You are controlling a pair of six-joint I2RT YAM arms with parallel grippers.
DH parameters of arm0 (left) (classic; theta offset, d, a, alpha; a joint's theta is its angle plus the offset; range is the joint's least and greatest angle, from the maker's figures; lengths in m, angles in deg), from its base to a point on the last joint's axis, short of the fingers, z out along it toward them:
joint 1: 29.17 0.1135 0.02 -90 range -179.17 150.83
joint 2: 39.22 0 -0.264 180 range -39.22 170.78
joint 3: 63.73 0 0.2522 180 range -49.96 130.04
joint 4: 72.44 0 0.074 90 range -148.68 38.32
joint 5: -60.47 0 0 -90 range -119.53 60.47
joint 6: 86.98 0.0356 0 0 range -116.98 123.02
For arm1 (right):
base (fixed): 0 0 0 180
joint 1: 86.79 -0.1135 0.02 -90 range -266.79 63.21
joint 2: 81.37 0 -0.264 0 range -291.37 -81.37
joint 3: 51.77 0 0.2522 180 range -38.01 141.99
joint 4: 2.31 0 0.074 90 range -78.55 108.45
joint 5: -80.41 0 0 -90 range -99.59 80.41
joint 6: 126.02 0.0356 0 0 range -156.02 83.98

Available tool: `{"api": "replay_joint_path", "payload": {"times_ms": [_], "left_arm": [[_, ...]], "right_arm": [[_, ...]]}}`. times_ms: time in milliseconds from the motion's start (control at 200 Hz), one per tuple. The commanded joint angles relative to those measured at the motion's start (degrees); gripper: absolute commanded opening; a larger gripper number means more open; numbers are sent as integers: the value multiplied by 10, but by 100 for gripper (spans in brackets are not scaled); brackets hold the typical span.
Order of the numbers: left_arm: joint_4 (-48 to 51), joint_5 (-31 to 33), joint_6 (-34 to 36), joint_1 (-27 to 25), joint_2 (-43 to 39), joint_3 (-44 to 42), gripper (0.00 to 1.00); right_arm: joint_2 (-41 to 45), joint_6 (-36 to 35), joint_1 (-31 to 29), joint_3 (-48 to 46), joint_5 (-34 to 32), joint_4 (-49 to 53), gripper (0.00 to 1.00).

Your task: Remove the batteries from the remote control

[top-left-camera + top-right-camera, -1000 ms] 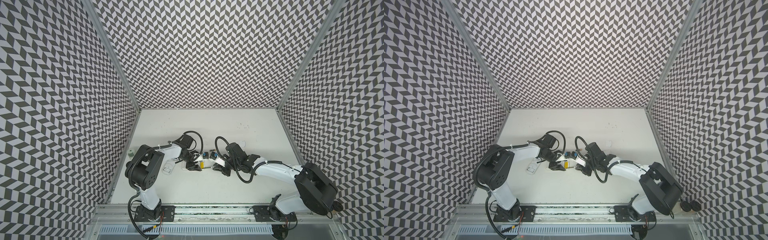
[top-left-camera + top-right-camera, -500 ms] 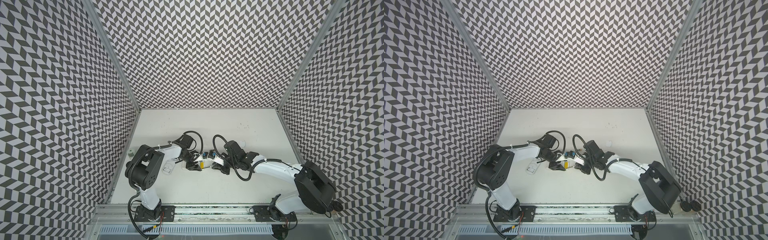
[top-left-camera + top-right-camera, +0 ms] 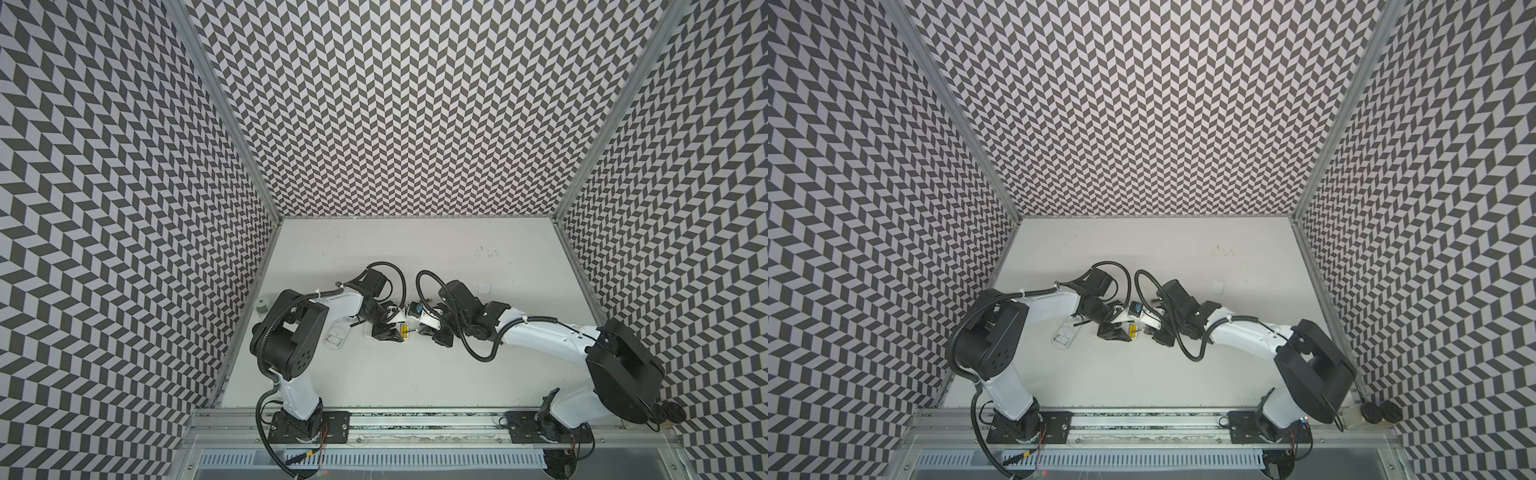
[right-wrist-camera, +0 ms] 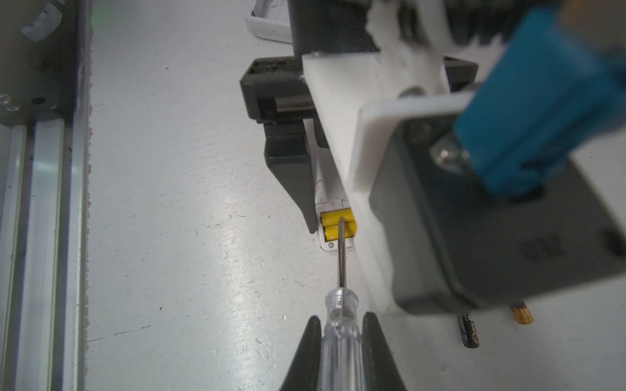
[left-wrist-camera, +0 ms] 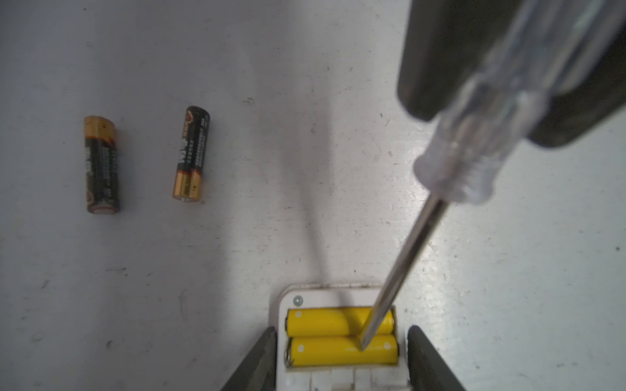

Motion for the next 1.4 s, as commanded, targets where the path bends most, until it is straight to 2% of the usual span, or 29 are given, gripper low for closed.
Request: {"api": "replay_joint_path", "payload": {"times_ms": [0, 50, 130, 225, 350, 561, 796, 981, 1131, 1397], "left_arm": [[40, 13, 0, -2, 21, -18, 54], [42, 14, 0, -2, 20, -18, 55], [47, 17, 1, 1, 16, -18, 68], [59, 31, 5, 8, 10, -18, 74], [65, 44, 8, 14, 3, -19, 75], [69, 52, 4, 15, 0, -18, 72], [69, 63, 4, 21, -3, -24, 72], [65, 63, 1, 21, -2, -20, 72], [110, 31, -4, 25, -8, 35, 77], [161, -81, -31, 27, -13, 122, 75]], "right_arm": [[4, -18, -4, 19, 21, 20, 0], [4, -19, -3, 28, 36, 34, 0], [5, -13, -1, 31, 46, 35, 0], [13, -3, 1, 25, 43, 22, 0], [24, 17, 6, 9, 32, -11, 0], [11, 9, 6, 16, 36, 2, 0], [0, 41, 12, 15, -28, -28, 0], [-14, 60, 32, 27, 11, -24, 0], [11, 61, 64, 25, 58, -25, 0], [74, 115, 111, -30, 136, -101, 0]]}}
